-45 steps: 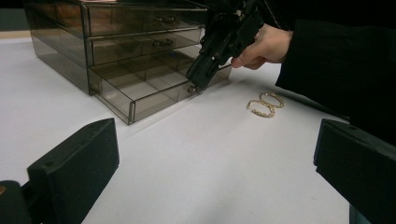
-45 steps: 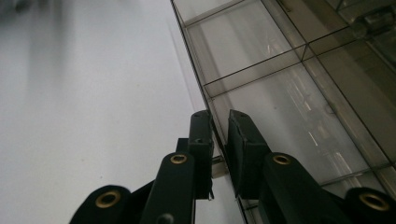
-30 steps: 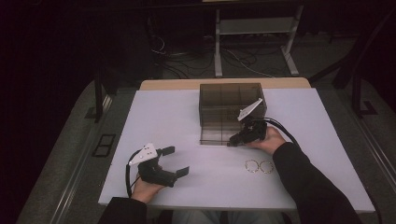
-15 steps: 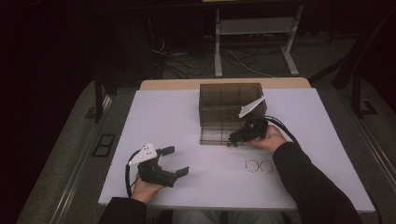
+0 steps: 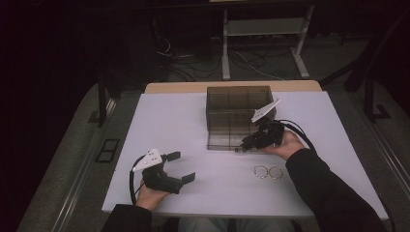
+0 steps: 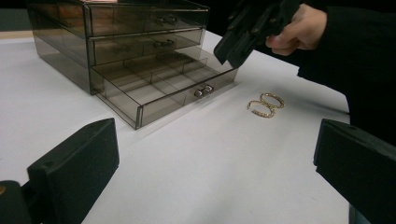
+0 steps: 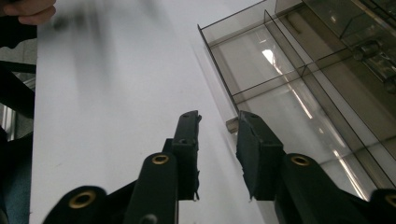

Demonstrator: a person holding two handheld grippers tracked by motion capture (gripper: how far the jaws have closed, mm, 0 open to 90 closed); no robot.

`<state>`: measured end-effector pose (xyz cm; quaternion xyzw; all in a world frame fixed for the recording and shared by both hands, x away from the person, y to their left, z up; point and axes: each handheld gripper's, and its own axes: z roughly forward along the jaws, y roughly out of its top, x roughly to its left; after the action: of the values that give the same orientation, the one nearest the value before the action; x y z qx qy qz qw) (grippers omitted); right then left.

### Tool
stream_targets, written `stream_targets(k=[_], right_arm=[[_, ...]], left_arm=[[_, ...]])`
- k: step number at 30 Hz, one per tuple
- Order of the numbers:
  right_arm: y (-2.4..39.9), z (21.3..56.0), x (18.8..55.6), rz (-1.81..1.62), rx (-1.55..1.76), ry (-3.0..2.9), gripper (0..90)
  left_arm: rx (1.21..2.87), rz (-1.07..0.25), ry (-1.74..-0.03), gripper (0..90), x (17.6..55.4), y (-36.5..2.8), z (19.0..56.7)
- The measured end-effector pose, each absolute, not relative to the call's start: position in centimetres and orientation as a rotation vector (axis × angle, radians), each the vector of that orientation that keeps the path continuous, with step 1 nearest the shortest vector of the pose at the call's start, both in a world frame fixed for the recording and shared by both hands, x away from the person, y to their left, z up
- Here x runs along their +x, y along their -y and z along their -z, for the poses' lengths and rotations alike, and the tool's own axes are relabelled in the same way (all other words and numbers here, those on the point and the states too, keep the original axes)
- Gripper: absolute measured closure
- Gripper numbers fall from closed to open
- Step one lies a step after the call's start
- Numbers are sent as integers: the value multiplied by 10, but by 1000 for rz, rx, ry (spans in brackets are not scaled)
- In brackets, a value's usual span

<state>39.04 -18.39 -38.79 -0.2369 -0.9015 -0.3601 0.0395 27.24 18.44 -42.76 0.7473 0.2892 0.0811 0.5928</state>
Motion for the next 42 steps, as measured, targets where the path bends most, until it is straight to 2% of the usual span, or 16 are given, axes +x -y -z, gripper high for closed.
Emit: stream_targets(k=[8, 18, 24, 26, 31, 33, 42], right_arm=[[192, 373, 372, 1154, -777, 2757, 503], [194, 362, 349, 1145, -791, 2793, 190], [195, 360, 337, 1134, -788, 2804, 169], [196, 361, 333, 1124, -788, 2808, 112], [197, 366, 323, 1109, -786, 2800, 98], [197, 370, 319, 1102, -803, 2810, 1], [199, 388, 308, 1092, -810, 2812, 2]], left_arm=[[1733, -191, -676, 0, 272, -185, 428], [1735, -196, -678, 0, 272, -186, 427], [1733, -202, -679, 0, 271, -186, 427], [1731, -202, -680, 0, 271, -186, 427], [1732, -203, -679, 0, 271, -186, 427], [1731, -202, -680, 0, 271, -186, 426], [1731, -207, -681, 0, 270, -187, 426]])
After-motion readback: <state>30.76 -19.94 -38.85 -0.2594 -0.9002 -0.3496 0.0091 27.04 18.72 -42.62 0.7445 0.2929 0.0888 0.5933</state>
